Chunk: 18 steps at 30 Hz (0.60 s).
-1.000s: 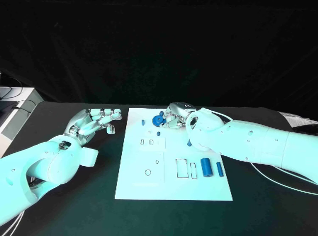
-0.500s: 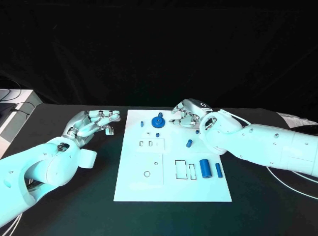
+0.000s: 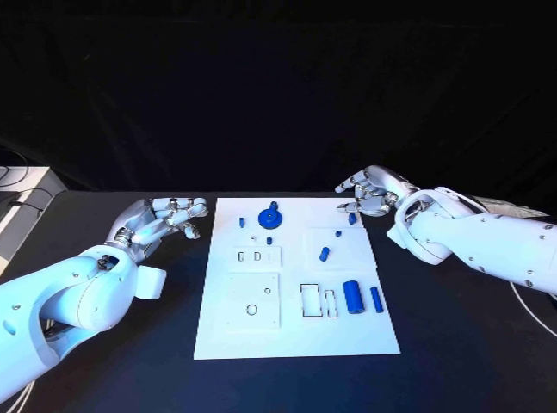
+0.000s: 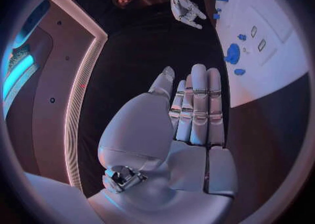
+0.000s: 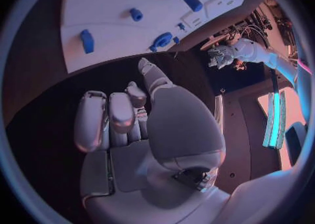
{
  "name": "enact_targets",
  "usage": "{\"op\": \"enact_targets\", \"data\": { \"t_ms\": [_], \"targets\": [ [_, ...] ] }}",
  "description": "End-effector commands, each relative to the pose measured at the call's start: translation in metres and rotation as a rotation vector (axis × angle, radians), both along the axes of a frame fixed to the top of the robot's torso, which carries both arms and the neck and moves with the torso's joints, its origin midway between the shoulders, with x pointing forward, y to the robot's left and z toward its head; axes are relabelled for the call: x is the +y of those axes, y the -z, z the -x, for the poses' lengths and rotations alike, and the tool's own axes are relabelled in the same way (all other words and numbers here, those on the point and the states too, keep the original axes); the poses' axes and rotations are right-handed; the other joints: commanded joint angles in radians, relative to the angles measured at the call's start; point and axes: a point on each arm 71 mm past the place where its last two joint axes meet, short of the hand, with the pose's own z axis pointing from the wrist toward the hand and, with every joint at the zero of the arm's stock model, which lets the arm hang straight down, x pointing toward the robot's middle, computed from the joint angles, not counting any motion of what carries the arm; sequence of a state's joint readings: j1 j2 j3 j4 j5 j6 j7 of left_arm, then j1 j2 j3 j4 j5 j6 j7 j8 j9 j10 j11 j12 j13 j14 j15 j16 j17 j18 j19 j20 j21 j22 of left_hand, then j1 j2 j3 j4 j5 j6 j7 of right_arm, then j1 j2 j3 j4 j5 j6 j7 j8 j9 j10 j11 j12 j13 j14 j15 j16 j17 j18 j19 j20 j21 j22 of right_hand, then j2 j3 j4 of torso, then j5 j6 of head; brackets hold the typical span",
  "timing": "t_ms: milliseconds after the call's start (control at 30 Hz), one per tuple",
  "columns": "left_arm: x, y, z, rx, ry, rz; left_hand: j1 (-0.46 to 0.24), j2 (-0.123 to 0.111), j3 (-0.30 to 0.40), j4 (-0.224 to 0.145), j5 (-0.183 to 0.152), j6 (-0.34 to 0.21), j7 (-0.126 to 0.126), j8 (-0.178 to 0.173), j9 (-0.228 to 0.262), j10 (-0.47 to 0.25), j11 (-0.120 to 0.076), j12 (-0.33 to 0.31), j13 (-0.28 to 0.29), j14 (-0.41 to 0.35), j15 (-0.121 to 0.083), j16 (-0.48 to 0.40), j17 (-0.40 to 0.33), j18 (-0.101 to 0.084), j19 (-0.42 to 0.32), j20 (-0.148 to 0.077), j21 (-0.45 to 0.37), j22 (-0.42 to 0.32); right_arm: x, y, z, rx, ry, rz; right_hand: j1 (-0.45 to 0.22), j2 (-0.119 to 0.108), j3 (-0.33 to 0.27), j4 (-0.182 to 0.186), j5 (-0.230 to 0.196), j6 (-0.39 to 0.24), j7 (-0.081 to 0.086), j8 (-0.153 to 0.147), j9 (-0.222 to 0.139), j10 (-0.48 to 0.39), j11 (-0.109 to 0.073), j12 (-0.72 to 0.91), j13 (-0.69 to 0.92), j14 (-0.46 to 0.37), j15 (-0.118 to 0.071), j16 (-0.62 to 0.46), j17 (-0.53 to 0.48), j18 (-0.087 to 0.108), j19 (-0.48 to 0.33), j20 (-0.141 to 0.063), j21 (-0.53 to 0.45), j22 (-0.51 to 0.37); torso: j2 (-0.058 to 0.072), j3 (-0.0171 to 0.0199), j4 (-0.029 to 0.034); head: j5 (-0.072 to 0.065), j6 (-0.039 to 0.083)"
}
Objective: Assemble the parts on the task board
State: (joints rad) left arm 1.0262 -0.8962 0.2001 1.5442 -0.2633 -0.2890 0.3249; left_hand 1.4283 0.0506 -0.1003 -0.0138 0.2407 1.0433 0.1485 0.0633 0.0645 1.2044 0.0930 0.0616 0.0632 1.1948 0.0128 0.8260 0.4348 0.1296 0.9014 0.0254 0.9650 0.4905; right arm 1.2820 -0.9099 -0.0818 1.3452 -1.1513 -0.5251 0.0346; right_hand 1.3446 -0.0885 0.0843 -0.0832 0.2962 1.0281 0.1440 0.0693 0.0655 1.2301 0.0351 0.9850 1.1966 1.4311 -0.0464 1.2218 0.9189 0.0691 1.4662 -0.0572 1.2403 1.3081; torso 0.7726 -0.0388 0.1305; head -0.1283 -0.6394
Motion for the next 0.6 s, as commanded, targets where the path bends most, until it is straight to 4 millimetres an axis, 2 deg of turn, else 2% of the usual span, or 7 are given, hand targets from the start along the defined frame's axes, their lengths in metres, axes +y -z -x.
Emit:
{"op": "enact_targets", "data": {
  "t_ms": [33,67,133,400,600],
  "targets": [
    [-0.004,-0.001,0.001,-0.011,0.025,0.014,-0.005,-0.006,0.003,-0.002,0.003,0.001,-0.001,0.001,0.000,0.004,-0.005,0.002,-0.001,0.005,0.000,-0.009,0.001,-0.004,0.009,-0.001,-0.007,-0.005,-0.010,0.004,-0.001,0.042,-0.094,0.024,0.014,-0.003,-0.001,-0.007,-0.001,0.011,0.004,-0.004,-0.001,-0.007,-0.003,-0.002,-0.002,-0.004,0.000,-0.001,0.006,-0.004,0.034,0.000,0.008,0.177,-0.002,0.0037,-0.0056,-0.003,0.000],
    [-0.004,0.000,0.001,-0.011,0.026,0.015,-0.005,-0.006,0.003,-0.002,0.003,0.001,-0.002,0.001,0.000,0.007,-0.006,0.001,-0.001,0.005,-0.001,-0.012,0.001,-0.005,0.010,-0.001,-0.008,-0.007,-0.013,0.004,-0.002,0.042,-0.091,0.034,0.016,-0.004,-0.001,-0.008,-0.001,0.009,0.004,-0.005,-0.002,-0.006,-0.003,-0.002,-0.002,-0.004,0.000,0.000,0.007,-0.004,0.034,0.000,0.010,0.177,-0.003,0.0028,-0.0055,-0.003,0.001],
    [-0.004,0.000,0.001,-0.009,0.028,0.015,-0.004,-0.006,0.003,-0.002,0.003,0.001,-0.002,0.001,0.000,0.009,-0.006,0.002,-0.001,0.006,0.000,-0.013,0.002,-0.005,0.010,-0.001,-0.009,-0.007,-0.020,0.006,-0.004,0.045,-0.083,0.057,0.020,-0.008,-0.003,-0.008,-0.001,0.004,0.005,-0.005,-0.001,-0.007,-0.003,-0.003,-0.004,-0.004,0.001,-0.001,0.009,-0.005,0.034,0.000,0.011,0.177,-0.002,0.0050,-0.0071,-0.003,0.002],
    [-0.005,0.003,0.000,-0.005,0.030,0.017,-0.004,-0.006,0.002,-0.002,0.003,0.000,-0.002,0.001,0.000,0.006,-0.005,0.002,-0.001,0.010,0.000,-0.022,0.007,-0.008,0.014,-0.003,-0.014,-0.013,-0.029,0.016,-0.011,0.070,-0.062,0.097,0.026,-0.012,-0.006,-0.006,-0.003,-0.010,0.008,-0.006,-0.001,-0.008,-0.001,-0.003,-0.005,-0.004,0.003,-0.002,0.014,-0.004,0.034,0.001,0.011,0.177,0.000,0.0026,-0.0011,-0.010,-0.005],
    [-0.005,0.003,0.000,-0.003,0.028,0.016,-0.004,-0.005,0.002,-0.003,0.003,0.000,-0.002,0.001,0.000,0.005,-0.005,0.002,-0.001,0.012,-0.001,-0.019,0.011,-0.007,0.016,-0.004,-0.012,-0.012,-0.032,0.024,-0.015,0.098,-0.046,0.116,0.027,-0.015,-0.009,-0.004,-0.002,-0.016,0.010,-0.005,-0.001,-0.010,0.000,-0.003,-0.005,-0.003,0.004,-0.003,0.017,-0.004,0.034,0.003,0.011,0.177,-0.002,0.0000,-0.0001,-0.010,-0.012]
  ]
}}
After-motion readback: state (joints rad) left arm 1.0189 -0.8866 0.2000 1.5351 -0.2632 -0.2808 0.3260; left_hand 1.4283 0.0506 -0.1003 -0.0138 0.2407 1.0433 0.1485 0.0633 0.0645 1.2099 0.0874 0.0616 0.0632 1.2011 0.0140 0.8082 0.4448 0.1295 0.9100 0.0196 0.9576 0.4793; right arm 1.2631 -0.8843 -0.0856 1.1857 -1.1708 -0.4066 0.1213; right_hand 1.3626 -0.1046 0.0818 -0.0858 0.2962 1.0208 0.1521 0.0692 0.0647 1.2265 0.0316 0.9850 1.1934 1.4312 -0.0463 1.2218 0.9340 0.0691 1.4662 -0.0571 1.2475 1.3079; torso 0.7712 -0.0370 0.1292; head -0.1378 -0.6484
